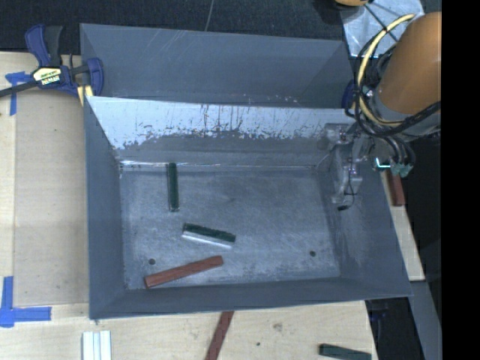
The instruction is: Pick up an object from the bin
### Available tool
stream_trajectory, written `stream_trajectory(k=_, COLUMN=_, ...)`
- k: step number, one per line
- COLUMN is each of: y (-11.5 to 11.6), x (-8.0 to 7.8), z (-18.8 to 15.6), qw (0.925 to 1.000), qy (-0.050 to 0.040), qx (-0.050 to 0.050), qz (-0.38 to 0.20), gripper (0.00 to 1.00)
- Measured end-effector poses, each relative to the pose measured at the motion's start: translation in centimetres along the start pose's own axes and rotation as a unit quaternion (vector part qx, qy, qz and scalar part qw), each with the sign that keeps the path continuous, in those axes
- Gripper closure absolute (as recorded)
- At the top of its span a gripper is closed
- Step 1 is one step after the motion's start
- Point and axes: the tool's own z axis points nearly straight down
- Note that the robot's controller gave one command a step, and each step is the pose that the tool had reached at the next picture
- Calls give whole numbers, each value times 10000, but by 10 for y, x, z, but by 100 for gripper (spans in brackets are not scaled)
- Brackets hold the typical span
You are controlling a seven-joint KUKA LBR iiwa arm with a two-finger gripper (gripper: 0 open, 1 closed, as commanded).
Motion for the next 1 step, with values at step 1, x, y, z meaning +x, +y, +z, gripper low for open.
stream_trajectory(k=1, y=0, x=-2, z=-5, qw=10000, qy=-42, qx=6, qz=-12, gripper=0)
